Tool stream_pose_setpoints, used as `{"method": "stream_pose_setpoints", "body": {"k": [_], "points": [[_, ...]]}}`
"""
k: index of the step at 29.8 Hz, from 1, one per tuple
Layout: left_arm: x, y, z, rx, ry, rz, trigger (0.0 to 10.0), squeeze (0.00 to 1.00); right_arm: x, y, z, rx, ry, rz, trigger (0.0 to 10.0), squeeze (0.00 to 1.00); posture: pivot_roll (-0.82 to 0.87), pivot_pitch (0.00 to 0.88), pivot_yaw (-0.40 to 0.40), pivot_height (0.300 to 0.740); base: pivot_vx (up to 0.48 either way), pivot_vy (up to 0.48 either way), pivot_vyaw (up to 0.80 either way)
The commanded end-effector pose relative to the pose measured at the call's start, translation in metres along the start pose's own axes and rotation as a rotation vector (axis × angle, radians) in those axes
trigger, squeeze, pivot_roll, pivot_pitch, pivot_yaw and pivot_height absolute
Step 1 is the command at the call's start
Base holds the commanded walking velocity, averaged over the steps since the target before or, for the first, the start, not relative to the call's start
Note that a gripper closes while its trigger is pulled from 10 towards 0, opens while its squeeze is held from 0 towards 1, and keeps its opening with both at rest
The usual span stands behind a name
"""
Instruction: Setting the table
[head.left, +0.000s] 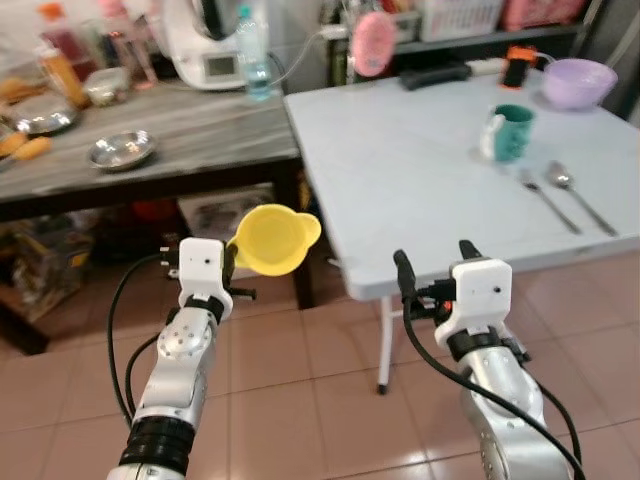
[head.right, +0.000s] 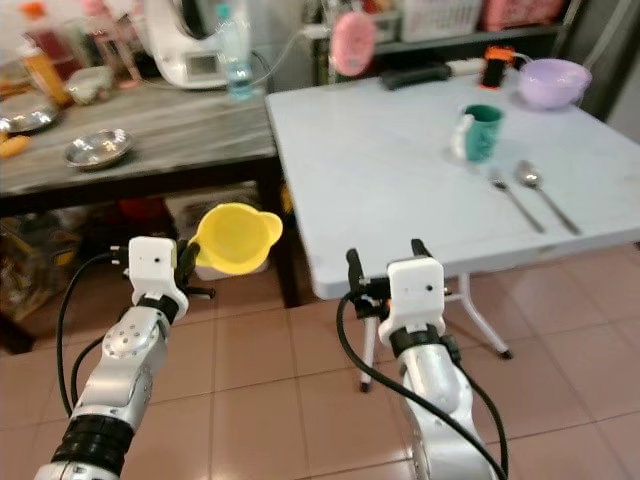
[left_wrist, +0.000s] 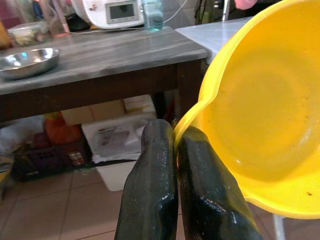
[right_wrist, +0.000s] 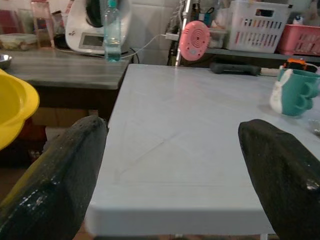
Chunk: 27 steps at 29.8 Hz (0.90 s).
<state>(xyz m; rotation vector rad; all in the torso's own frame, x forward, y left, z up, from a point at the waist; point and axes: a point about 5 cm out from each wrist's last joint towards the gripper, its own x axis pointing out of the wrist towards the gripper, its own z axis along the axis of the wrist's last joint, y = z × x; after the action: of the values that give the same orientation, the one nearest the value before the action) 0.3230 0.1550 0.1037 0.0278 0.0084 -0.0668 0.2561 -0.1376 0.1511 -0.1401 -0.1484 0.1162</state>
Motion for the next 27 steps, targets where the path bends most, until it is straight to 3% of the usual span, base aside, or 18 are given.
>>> {"method": "stream_pose_setpoints", "body": {"k": [1, 11, 27], "points": [[0.0032, -0.0052, 0.0030, 0.000, -0.017, 0.001, 10.0, 0.00, -0.0007, -0.0021, 0.0012, -0.010, -0.007, -0.001, 10.0, 0.00, -0.11, 0.039, 0.083, 0.740, 0.000, 0.480, 0.00], [0.0006, -0.0002, -0.0013, 0.011, -0.012, 0.024, 10.0, 0.00, -0.0004, -0.0036, -0.0025, -0.011, 0.003, 0.004, 10.0, 0.00, -0.10, 0.028, 0.072, 0.740, 0.000, 0.480, 0.31], [0.0041, 0.0016, 0.0019, 0.029, -0.020, 0.020, 10.0, 0.00, 0.0043, -0.0006, -0.0050, 0.004, -0.004, -0.011, 10.0, 0.00, -0.07, 0.016, 0.095, 0.740, 0.000, 0.480, 0.00]]}}
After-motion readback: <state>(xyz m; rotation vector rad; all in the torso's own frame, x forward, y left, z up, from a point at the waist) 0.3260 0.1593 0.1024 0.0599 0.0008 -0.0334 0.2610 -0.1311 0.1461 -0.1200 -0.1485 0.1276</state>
